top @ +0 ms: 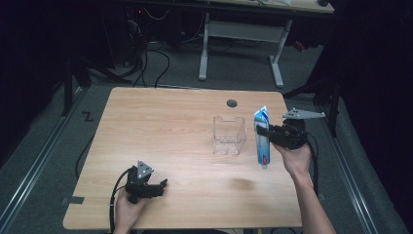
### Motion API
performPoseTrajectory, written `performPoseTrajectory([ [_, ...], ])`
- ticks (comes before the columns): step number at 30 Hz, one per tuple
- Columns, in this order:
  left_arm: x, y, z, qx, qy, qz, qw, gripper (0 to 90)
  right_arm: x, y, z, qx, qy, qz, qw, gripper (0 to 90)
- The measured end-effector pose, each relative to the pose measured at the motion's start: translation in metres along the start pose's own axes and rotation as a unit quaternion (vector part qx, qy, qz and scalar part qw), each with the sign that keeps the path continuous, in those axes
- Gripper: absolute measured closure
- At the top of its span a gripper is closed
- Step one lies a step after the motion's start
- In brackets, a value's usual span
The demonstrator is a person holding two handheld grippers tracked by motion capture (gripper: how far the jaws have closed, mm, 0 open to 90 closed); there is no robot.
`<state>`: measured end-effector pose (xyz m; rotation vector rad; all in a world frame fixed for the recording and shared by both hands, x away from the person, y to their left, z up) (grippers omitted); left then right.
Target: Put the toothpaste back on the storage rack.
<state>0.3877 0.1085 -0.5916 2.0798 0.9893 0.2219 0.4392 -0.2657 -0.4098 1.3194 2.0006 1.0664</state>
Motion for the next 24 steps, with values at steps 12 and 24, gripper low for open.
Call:
performPoseTrajectory([
  [12, 0.0, 0.0, 0.0, 0.0, 0.0, 0.0, 1.0, 15.0, 0.01, 0.018, 0.007, -0.008, 0.002, -0.004, 1.0, 72.1],
  [24, 0.0, 0.0, 0.0, 0.0, 0.001, 0.0, 1.0, 15.0, 0.019, 0.035, 0.013, -0.021, 0.006, -0.008, 0.9997, 72.1],
])
Point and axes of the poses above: each handheld gripper's, and its own axes: z roughly forward along the jaws, y roughly out of its top, x roughly to its left, the point moved 8 cm from there along z, roughly forward along the jaws, and after that the axes turned 13 degrees about -y, right-handed, at the moved point
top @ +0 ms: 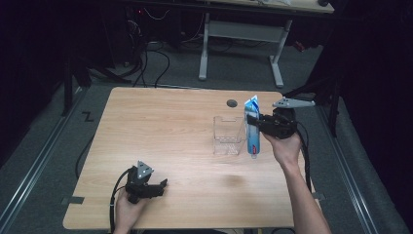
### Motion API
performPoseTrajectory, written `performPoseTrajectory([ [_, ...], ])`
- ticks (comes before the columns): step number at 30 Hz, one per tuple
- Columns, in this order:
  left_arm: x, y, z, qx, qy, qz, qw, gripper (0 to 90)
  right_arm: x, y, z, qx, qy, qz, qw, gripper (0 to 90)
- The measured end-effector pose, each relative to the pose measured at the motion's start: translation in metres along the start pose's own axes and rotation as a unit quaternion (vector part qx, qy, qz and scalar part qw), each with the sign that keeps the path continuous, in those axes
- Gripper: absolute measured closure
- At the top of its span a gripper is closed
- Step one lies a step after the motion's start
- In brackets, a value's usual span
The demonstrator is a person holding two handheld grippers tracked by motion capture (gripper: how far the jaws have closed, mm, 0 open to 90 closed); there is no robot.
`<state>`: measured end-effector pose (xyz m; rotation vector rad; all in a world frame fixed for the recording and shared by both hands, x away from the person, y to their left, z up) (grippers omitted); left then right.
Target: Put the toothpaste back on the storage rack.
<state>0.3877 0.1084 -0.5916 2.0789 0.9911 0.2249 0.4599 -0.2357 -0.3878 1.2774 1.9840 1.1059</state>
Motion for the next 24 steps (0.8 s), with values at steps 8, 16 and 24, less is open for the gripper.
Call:
performPoseTrajectory([
  [8, 0.0, 0.0, 0.0, -0.001, 0.0, -0.001, 1.0, 15.0, 0.003, 0.01, 0.005, -0.007, 0.0, 0.002, 1.0, 72.1],
  [16, 0.0, 0.0, 0.0, -0.001, 0.001, -0.001, 1.0, 15.0, 0.007, 0.024, 0.012, -0.017, 0.0, 0.0, 0.9999, 72.2],
  [24, 0.0, 0.0, 0.0, -0.001, 0.001, -0.001, 1.0, 15.0, 0.011, 0.038, 0.021, -0.025, -0.005, 0.005, 0.9997, 72.1],
])
Point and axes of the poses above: each handheld gripper's, and its own axes: z roughly forward along the jaws, y roughly out of its top, x roughly to its left, the point moved 8 cm from there along z, roughly forward along the jaws, and after that the axes turned 13 degrees about -y, right-handed, at the moved point
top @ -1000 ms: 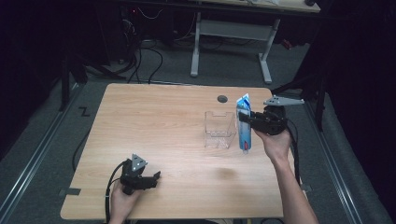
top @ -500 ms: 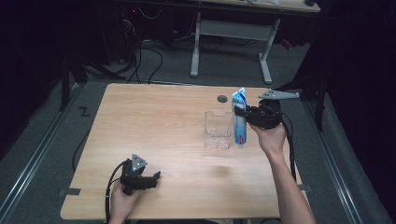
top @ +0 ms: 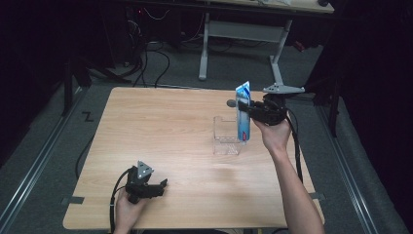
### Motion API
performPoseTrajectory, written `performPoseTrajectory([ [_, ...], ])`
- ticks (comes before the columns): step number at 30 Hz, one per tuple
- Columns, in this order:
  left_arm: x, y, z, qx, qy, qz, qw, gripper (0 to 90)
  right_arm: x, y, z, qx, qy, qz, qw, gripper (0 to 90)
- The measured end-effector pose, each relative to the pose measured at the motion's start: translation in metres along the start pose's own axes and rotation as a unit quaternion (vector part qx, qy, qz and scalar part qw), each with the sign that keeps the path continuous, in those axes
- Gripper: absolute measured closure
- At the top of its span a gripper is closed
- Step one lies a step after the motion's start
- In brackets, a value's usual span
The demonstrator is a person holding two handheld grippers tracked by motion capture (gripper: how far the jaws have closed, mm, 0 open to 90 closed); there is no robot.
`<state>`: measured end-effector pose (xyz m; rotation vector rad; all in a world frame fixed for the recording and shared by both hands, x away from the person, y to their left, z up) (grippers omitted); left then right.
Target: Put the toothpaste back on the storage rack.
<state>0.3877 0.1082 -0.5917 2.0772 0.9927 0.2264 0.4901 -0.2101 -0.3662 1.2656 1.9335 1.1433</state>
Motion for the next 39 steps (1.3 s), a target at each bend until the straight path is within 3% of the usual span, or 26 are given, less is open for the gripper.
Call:
performPoseTrajectory([
  [13, 0.0, 0.0, 0.0, 0.0, 0.0, 0.0, 1.0, 15.0, 0.006, 0.003, 0.032, -0.003, -0.021, 0.002, 0.9998, 71.8],
  [23, 0.0, 0.0, 0.0, 0.0, 0.001, -0.001, 1.0, 15.0, 0.004, -0.015, 0.054, 0.011, -0.04, 0.002, 0.9991, 71.7],
  [32, 0.0, 0.0, 0.0, 0.0, 0.002, -0.002, 1.0, 15.0, -0.001, -0.03, 0.061, 0.03, -0.052, 0.008, 0.9982, 71.5],
  [39, 0.0, 0.0, 0.0, 0.0, 0.002, -0.003, 1.0, 15.0, 0.001, -0.038, 0.066, 0.036, -0.047, 0.009, 0.9982, 71.5],
])
Point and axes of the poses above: each handheld gripper's, and its own axes: z roughly forward along the jaws, y roughly out of its top, x roughly to its left, the point moved 8 cm from there along z, roughly forward along the jaws, and after that the axes turned 13 degrees about -y, right-handed, at the moved point
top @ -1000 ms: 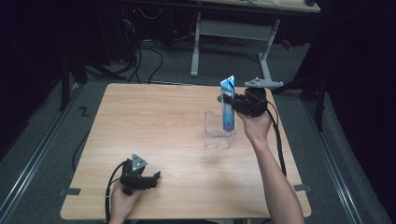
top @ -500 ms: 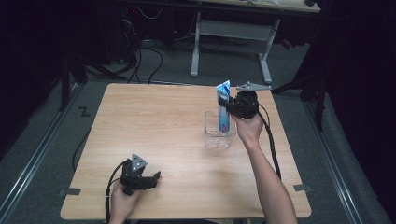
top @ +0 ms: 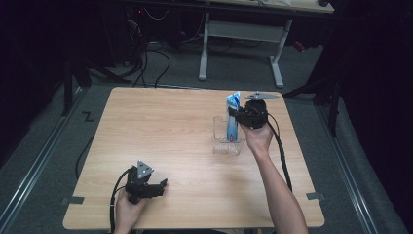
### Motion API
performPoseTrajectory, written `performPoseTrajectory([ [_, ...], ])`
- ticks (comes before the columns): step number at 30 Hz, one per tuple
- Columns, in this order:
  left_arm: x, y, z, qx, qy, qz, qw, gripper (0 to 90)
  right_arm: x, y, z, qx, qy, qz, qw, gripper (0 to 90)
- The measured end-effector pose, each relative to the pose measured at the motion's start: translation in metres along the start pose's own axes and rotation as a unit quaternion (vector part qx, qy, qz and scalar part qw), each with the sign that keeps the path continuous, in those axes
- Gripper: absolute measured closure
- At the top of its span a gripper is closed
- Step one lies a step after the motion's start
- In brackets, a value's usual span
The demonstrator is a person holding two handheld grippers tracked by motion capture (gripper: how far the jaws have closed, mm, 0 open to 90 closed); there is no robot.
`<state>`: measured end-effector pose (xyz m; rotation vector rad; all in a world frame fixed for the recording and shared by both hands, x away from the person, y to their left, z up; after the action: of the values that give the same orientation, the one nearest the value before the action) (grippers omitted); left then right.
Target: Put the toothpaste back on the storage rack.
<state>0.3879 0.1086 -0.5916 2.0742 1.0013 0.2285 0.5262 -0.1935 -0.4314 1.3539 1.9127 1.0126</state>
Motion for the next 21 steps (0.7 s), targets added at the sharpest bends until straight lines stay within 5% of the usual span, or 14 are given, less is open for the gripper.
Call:
performPoseTrajectory([
  [21, 0.0, 0.0, 0.0, -0.001, 0.001, -0.001, 1.0, 15.0, 0.0, -0.016, 0.004, 0.031, 0.005, 0.0, 0.9995, 71.4],
])
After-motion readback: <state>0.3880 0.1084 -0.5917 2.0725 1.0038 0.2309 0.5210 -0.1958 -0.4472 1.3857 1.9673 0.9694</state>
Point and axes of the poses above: each handheld gripper's, and its own axes: z roughly forward along the jaws, y roughly out of its top, x roughly to its left, the point moved 8 cm from there along z, roughly forward along the jaws, and after that the axes turned 13 degrees about -y, right-handed, at the moved point
